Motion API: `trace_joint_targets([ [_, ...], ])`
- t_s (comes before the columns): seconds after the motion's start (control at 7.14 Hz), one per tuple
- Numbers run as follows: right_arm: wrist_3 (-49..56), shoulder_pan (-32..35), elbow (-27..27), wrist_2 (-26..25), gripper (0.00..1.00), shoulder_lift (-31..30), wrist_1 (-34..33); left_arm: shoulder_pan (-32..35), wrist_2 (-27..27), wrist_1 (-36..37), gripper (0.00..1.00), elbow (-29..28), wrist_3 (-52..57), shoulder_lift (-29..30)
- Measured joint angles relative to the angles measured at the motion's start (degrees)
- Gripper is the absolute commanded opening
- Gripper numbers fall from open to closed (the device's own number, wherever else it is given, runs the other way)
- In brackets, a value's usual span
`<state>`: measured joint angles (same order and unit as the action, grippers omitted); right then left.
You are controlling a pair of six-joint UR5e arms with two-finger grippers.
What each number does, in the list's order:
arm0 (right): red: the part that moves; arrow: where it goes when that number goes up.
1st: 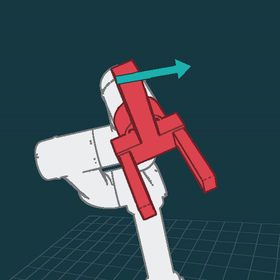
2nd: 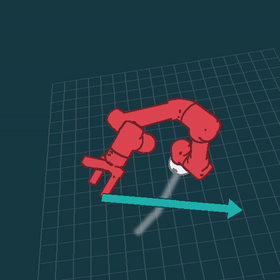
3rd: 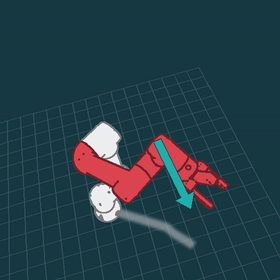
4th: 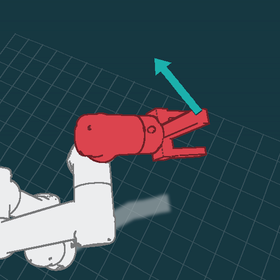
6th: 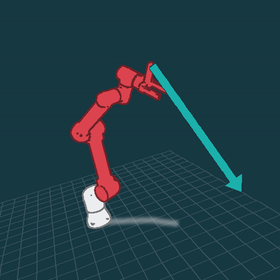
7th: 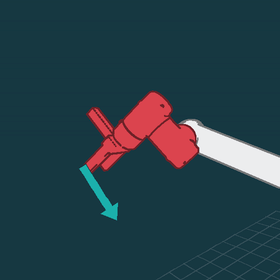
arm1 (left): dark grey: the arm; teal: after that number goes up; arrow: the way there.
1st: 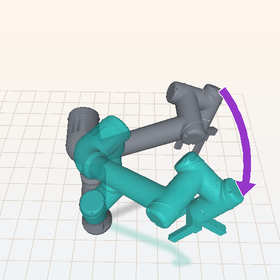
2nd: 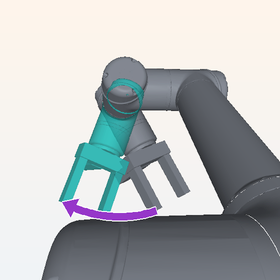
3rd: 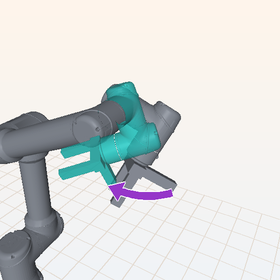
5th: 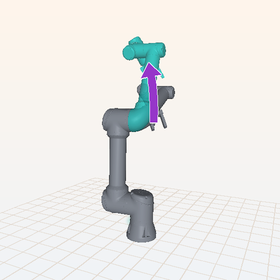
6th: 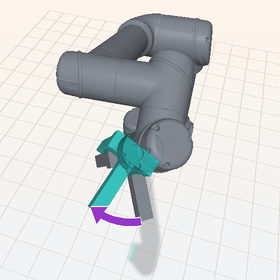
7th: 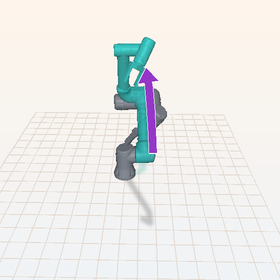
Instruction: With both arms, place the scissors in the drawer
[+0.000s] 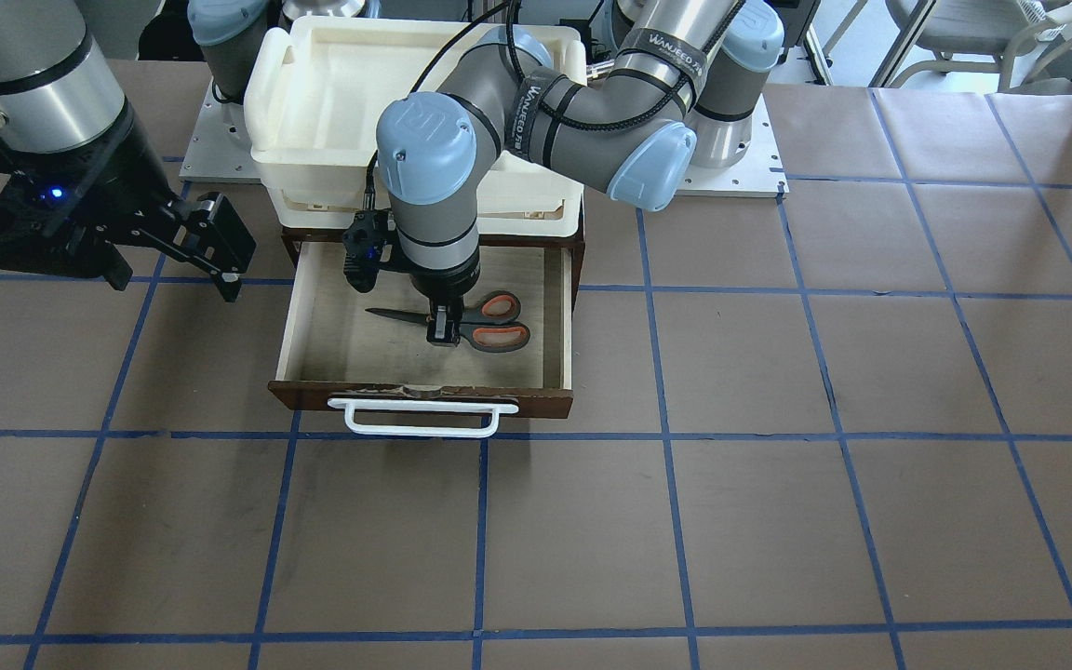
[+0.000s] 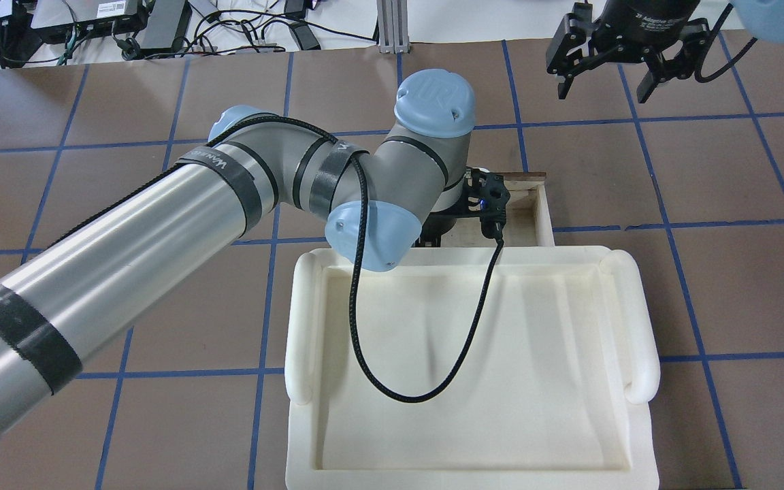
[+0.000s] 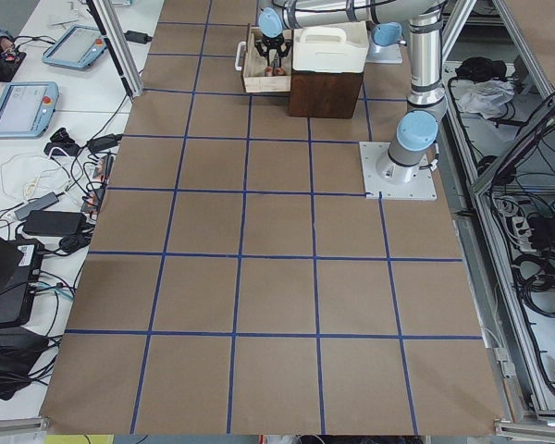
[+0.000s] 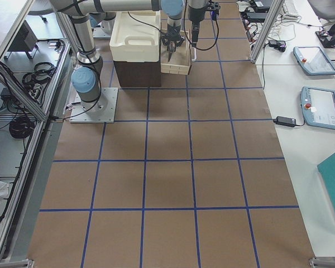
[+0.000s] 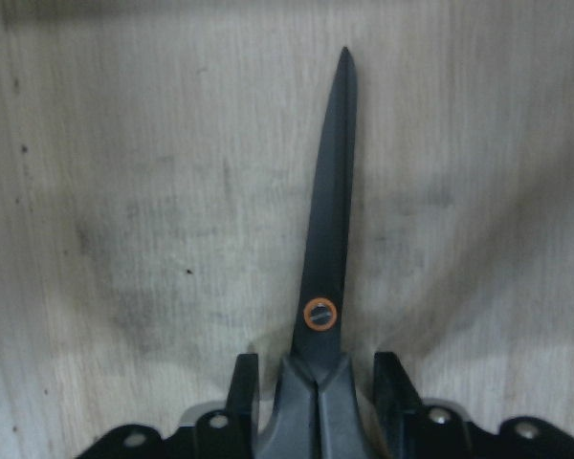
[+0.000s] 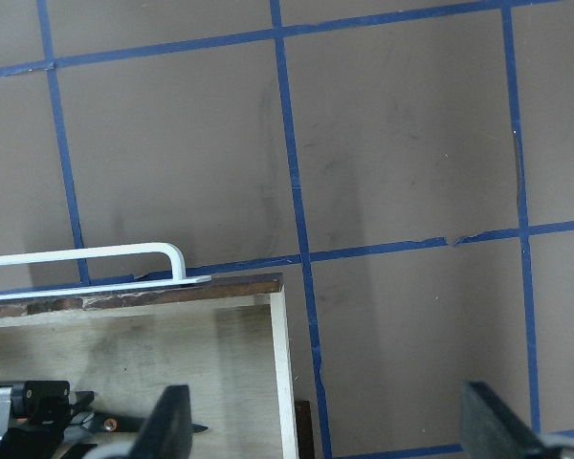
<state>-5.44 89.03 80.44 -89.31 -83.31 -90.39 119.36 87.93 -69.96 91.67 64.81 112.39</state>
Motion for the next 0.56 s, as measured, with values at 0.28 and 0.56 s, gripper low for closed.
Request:
trace_joint_targets([
  [0.28, 0.06, 0.00, 0.14, -0.13, 1.00, -0.09, 0.02, 0.00, -1.65, 1.26, 0.69, 0.00, -0.11, 0.04],
  [0.56, 0.08, 0.01, 0.47, -0.63, 1.00, -0.16, 0.00, 0.00, -1.74, 2.20, 0.69, -0.30, -0.19, -0.86],
])
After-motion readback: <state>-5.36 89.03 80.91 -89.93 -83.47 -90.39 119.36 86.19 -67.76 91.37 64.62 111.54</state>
